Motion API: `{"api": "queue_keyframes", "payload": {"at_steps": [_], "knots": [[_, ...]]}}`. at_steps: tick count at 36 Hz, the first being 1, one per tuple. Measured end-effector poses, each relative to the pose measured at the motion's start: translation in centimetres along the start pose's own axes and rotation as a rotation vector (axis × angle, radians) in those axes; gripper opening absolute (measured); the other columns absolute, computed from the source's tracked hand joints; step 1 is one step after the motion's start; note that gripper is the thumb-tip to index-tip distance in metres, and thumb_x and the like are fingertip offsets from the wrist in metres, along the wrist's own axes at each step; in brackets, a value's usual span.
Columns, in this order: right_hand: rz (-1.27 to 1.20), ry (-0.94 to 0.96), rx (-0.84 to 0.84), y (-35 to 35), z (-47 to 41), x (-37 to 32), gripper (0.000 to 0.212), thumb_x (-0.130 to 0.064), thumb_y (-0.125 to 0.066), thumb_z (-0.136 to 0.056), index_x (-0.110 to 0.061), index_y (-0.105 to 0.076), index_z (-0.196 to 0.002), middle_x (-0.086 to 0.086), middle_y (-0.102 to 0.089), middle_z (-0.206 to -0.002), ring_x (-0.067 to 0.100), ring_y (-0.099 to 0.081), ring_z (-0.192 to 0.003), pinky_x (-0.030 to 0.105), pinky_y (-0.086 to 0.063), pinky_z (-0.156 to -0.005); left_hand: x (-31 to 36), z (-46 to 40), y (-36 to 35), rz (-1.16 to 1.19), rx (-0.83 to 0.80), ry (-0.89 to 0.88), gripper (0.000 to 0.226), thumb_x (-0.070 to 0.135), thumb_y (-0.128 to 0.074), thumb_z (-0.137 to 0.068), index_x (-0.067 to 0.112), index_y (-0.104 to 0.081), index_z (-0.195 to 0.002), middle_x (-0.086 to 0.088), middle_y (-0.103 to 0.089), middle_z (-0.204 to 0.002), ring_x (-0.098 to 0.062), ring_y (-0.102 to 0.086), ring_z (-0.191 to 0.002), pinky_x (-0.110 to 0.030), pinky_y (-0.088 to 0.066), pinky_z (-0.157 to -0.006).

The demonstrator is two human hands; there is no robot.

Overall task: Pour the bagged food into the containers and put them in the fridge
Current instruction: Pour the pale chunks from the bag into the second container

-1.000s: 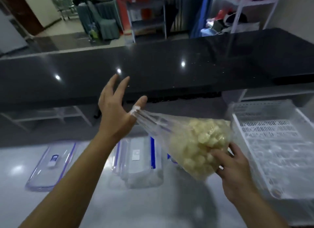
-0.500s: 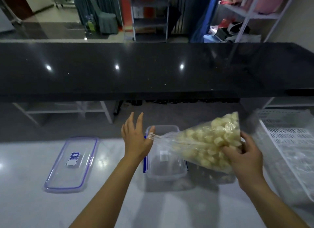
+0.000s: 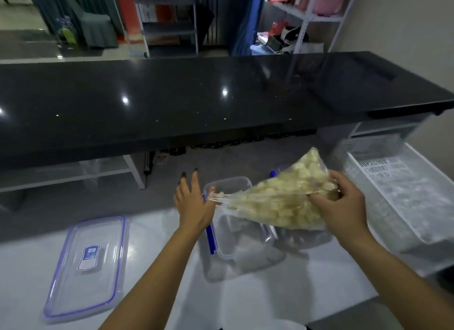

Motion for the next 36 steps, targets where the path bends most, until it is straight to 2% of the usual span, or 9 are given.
{"api": "queue_keyframes", "payload": {"at_steps": [2,6,10,14,17,20,25,33,36], "knots": [[0.007,-0.006,0.021,0.2,-0.2,-0.1,0.061,-0.007,-0.080,-0.071,-0.059,-0.061,-0.097,-0.028,-0.068,-0.097,-0.005,-0.065,-0.088,0.034,-0.057,-0.079,0.3,0.0,-0.2,-0.020,-0.008,-0.043,0.071,0.059,-0.039,-0.099,0.034,-0.009,-0.158,-0.006,-0.002,-0.167,-0.032,-0.005,-0.152,-0.049,-0.007,-0.121],[0.000,-0.010,0.017,0.4,-0.6,0.1,0.040,-0.010,-0.080,-0.070,-0.032,-0.069,-0.102,-0.008,-0.073,-0.092,0.015,-0.070,-0.087,0.044,-0.060,-0.079,0.7,0.1,-0.4,0.013,-0.032,-0.009,0.070,0.058,-0.038,-0.100,0.035,-0.006,-0.158,-0.006,0.000,-0.167,-0.031,-0.003,-0.152,-0.050,-0.005,-0.122],[0.008,0.027,0.027,0.8,-0.9,-0.6,0.040,-0.013,-0.078,-0.069,-0.044,-0.070,-0.093,-0.018,-0.073,-0.086,0.007,-0.070,-0.078,0.039,-0.061,-0.072,1.2,0.2,-0.4,0.006,-0.031,-0.036,0.070,0.057,-0.038,-0.100,0.034,-0.005,-0.158,-0.007,0.001,-0.167,-0.032,-0.002,-0.152,-0.049,-0.003,-0.122],[0.022,0.016,0.009,0.6,-1.0,-0.4,0.035,-0.010,-0.080,-0.071,-0.039,-0.074,-0.089,-0.010,-0.074,-0.081,0.011,-0.071,-0.078,0.041,-0.062,-0.073,1.3,0.4,-0.1,0.020,-0.030,-0.022,0.070,0.055,-0.040,-0.100,0.034,-0.005,-0.158,-0.008,0.000,-0.167,-0.032,-0.002,-0.152,-0.049,-0.003,-0.121],[0.001,0.021,0.044,0.8,-1.6,-1.0,0.038,-0.009,-0.081,-0.072,-0.043,-0.072,-0.084,-0.011,-0.073,-0.081,0.007,-0.069,-0.075,0.037,-0.060,-0.072,1.9,0.7,0.0,0.017,-0.018,-0.060,0.069,0.054,-0.039,-0.100,0.036,-0.005,-0.157,-0.006,0.000,-0.167,-0.031,-0.002,-0.151,-0.049,-0.003,-0.121],[0.037,0.038,-0.013,0.5,-1.6,-1.4,0.033,-0.007,-0.079,-0.074,-0.035,-0.073,-0.090,-0.004,-0.074,-0.084,0.019,-0.071,-0.082,0.038,-0.060,-0.073,2.4,0.9,0.1,0.024,0.002,-0.054,0.065,0.048,-0.039,-0.102,0.033,-0.009,-0.157,-0.008,-0.002,-0.166,-0.032,-0.004,-0.151,-0.049,-0.005,-0.121],[-0.036,0.002,0.015,1.3,-2.8,-2.2,0.043,-0.004,-0.081,-0.071,-0.044,-0.073,-0.084,-0.019,-0.072,-0.074,-0.001,-0.069,-0.068,0.015,-0.053,-0.054,2.9,1.4,0.1,-0.010,0.008,-0.062,0.064,0.037,-0.041,-0.103,0.029,-0.008,-0.158,-0.008,-0.003,-0.166,-0.031,0.000,-0.152,-0.049,-0.002,-0.122],[-0.021,0.059,-0.044,1.7,-4.0,-2.9,0.036,-0.009,-0.083,-0.074,-0.039,-0.072,-0.091,-0.008,-0.073,-0.081,0.000,-0.070,-0.070,0.017,-0.054,-0.053,3.3,1.8,0.4,-0.054,0.037,-0.058,0.066,0.040,-0.040,-0.103,0.030,-0.004,-0.158,-0.006,0.000,-0.167,-0.029,0.003,-0.152,-0.049,0.000,-0.122],[0.017,0.109,-0.066,1.3,-4.1,-3.2,0.038,-0.008,-0.079,-0.076,-0.039,-0.071,-0.096,-0.010,-0.073,-0.083,-0.001,-0.070,-0.072,0.016,-0.054,-0.054,3.7,2.1,0.4,-0.043,0.054,-0.068,0.065,0.035,-0.041,-0.102,0.030,-0.006,-0.157,-0.006,-0.001,-0.167,-0.027,0.003,-0.152,-0.048,0.001,-0.123]]}}
Point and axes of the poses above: each hand's wrist, its own z-axis away from the middle knuckle, its own y-axis out of the back of the hand, x = y × z, the point moved 4 cm from there along -z, towards the middle knuckle
